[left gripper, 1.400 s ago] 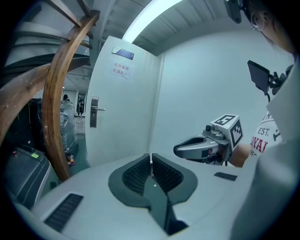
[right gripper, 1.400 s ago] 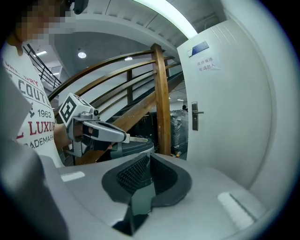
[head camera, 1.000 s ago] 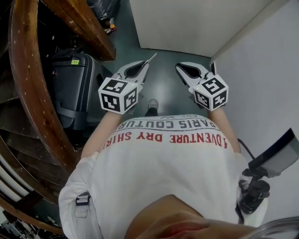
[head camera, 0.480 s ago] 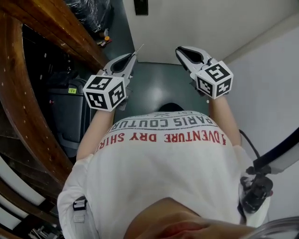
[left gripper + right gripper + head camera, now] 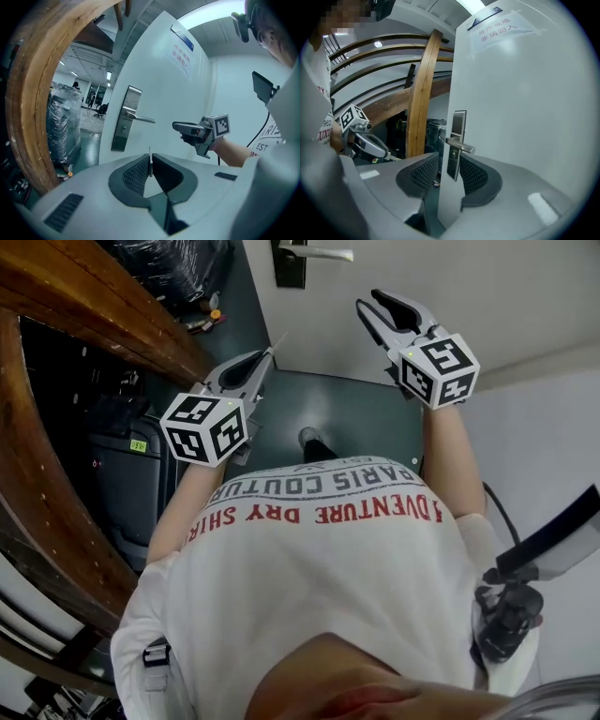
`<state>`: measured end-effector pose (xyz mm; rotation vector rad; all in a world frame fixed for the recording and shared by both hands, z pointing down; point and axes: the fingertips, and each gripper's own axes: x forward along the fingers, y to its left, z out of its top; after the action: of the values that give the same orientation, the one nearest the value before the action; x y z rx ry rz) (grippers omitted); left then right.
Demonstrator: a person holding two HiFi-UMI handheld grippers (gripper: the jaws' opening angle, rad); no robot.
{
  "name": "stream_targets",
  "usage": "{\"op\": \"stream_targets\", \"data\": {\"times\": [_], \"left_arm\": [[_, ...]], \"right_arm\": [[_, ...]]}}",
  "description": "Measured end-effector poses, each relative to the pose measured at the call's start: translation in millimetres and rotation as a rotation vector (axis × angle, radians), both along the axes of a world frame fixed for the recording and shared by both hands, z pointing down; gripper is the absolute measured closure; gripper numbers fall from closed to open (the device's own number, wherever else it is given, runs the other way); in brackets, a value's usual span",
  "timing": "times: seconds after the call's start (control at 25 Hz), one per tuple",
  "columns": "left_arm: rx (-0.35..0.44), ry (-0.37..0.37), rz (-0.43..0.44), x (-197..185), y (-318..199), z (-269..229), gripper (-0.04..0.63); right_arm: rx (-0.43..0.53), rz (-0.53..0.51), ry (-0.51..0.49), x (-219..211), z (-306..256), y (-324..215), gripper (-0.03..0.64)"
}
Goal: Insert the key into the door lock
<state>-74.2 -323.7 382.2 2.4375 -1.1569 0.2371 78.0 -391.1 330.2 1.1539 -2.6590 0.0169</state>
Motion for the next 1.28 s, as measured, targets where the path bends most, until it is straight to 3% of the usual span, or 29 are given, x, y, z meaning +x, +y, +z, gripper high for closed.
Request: {"op": "stream_targets", "data": {"times": [0.12, 0.24, 0.8, 0.96, 1.2, 1.28], "left_arm": [[-0.024, 0.008, -0.024, 1, -38, 11, 0.572], [-0.041, 0.029, -0.047, -2, -57, 16, 0.572], [-0.092, 0.161, -0.072, 1, -85, 24, 0.572], [-0.131, 0.337, -0.122, 7, -104, 22, 0.572], [-0.261, 0.811, -0.257, 11, -138, 23, 0.572], [-0.293, 0.937, -0.298, 14, -147, 29, 0.572]], "right_arm": [[0.004, -0.005, 0.000, 0, 11, -65, 0.454], [-0.002, -0.019, 0.008, -8, 18, -100, 0.446], [-0.010, -0.050, -0.024, -20, 11, -104, 0.451], [-0.020, -0.042, -0.022, -19, 14, -107, 0.451], [-0.038, -0.042, -0.019, -18, 15, -108, 0.451], [-0.041, -0.042, -0.021, -19, 15, -108, 0.451]]}}
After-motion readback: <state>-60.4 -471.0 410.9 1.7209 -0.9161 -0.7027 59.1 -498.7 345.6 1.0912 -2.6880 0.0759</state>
